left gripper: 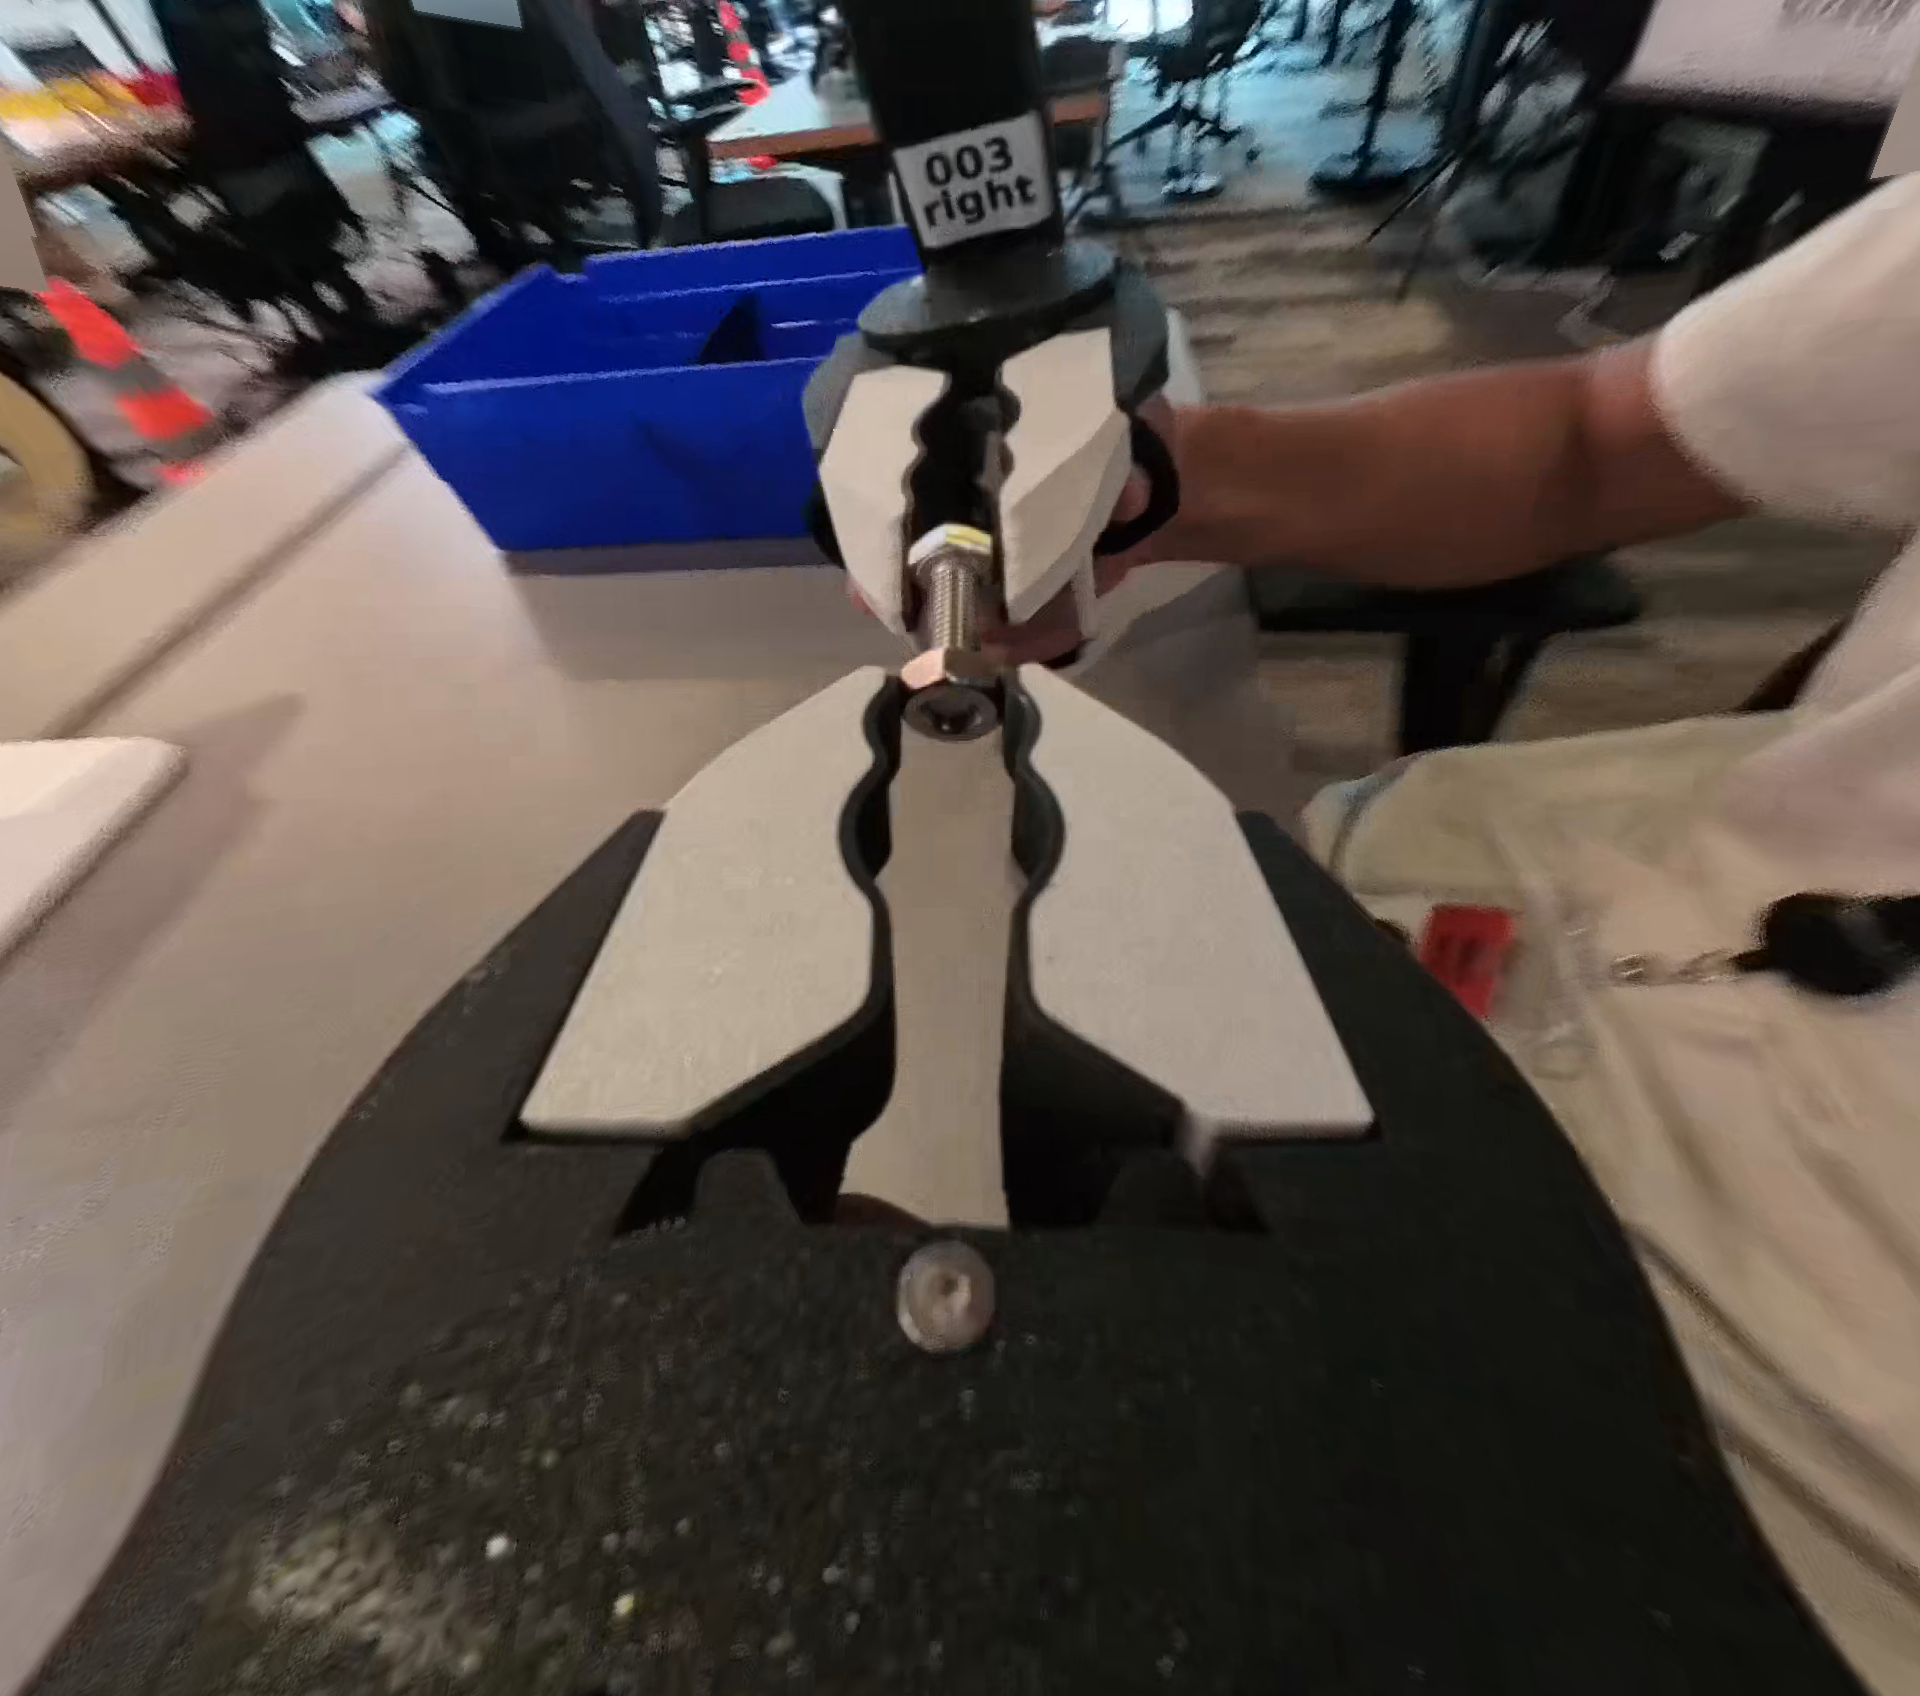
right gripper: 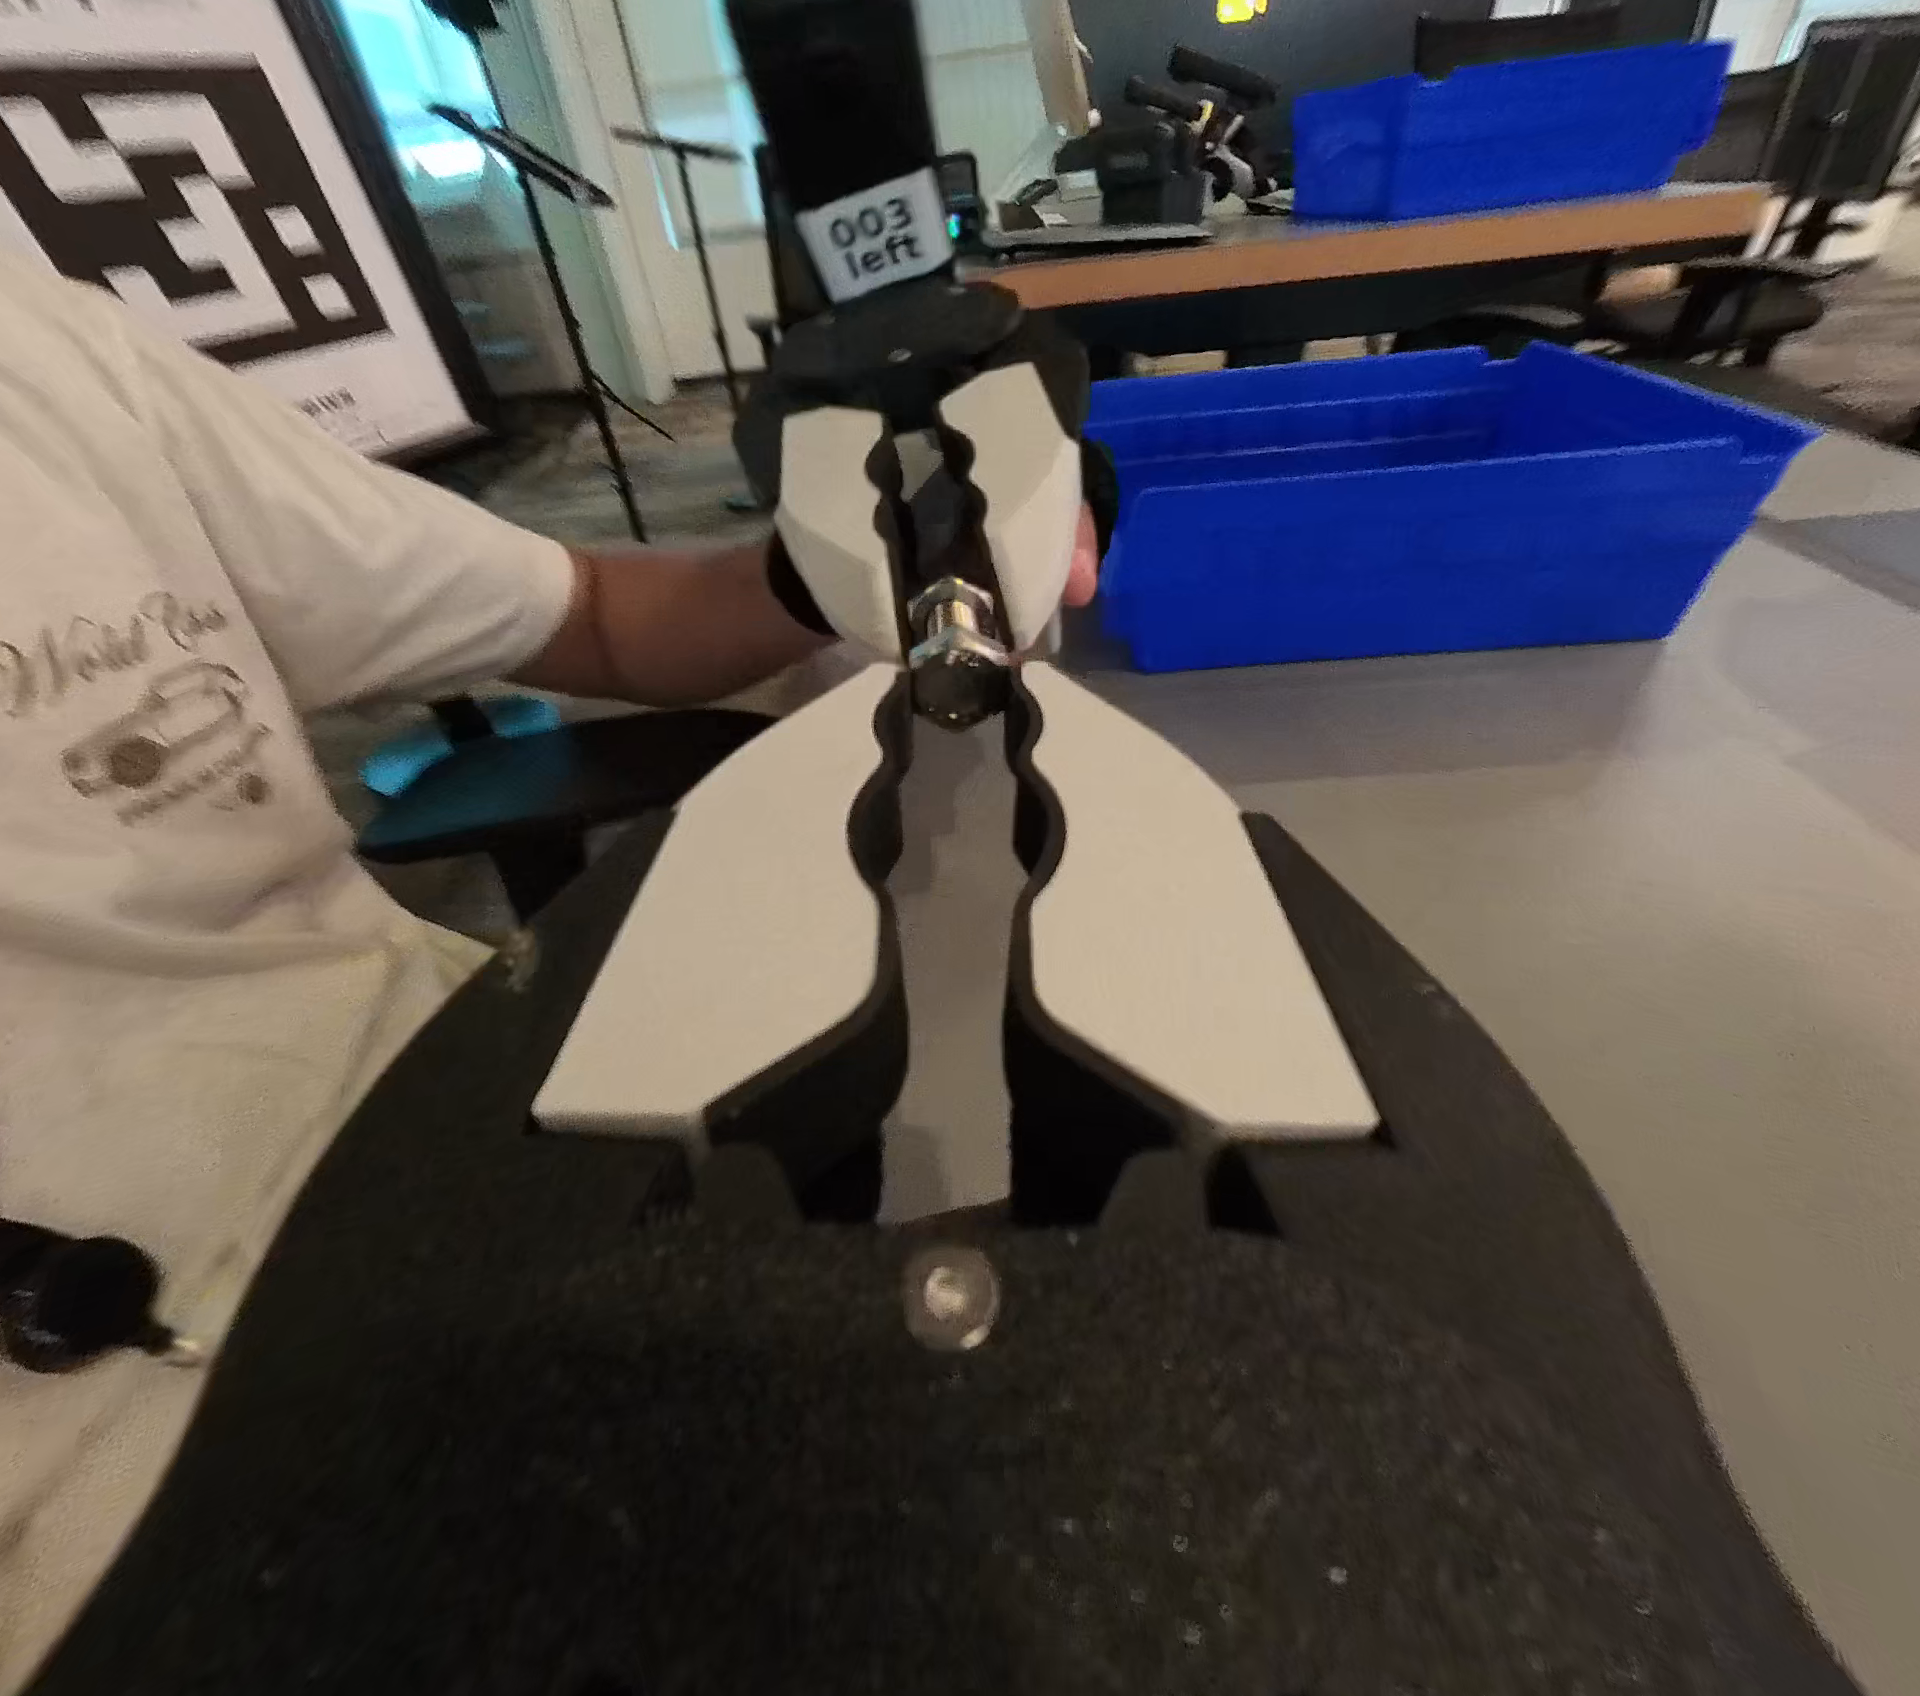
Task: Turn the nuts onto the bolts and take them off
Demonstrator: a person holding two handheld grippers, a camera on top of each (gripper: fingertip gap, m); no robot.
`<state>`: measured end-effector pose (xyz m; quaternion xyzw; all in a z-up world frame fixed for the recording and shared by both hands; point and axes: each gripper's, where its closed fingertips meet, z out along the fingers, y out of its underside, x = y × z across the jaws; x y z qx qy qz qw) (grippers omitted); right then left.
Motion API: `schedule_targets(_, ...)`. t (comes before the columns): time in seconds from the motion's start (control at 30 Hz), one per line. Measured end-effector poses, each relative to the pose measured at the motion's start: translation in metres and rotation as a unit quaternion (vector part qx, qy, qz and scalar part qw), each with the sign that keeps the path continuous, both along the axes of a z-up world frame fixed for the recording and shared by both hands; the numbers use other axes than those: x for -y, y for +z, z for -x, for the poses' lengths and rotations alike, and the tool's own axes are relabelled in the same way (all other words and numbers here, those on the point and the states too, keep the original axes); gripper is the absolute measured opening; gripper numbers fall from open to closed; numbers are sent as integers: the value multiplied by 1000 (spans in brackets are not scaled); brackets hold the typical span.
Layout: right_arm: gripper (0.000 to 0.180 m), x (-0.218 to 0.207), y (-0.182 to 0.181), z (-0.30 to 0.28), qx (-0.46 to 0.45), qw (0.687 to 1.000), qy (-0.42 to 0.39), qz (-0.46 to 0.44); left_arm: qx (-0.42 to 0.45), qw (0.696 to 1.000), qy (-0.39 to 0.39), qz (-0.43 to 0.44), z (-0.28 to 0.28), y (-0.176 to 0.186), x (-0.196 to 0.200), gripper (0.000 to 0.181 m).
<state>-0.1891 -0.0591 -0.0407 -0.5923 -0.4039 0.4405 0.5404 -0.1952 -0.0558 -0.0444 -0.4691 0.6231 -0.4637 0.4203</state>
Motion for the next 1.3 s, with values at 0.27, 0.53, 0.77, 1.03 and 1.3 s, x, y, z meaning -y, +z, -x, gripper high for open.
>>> schedule_targets(0.27, 17, 10, -8, -3, 191, 949, -58, -245, -73, 927, -139, 340, 1, -5, 16, 18)
schedule_targets(0.53, 17, 7, -15, -8, 250, 921, -75, -289, -104, 860, -182, 465, -2, -10, 15, 18)
schedule_targets(0.77, 17, -1, -5, -14, 113, 984, -55, -128, -55, 974, -52, 215, -3, -12, -6, 62)
schedule_targets(1.03, 17, -4, -6, -6, 9, 999, -1, 31, -37, 961, 126, -243, -6, -19, -25, 49)
schedule_targets(1.3, 17, -1, -9, -3, 11, 999, 8, 33, -10, 969, 91, -231, -6, -12, -5, 38)
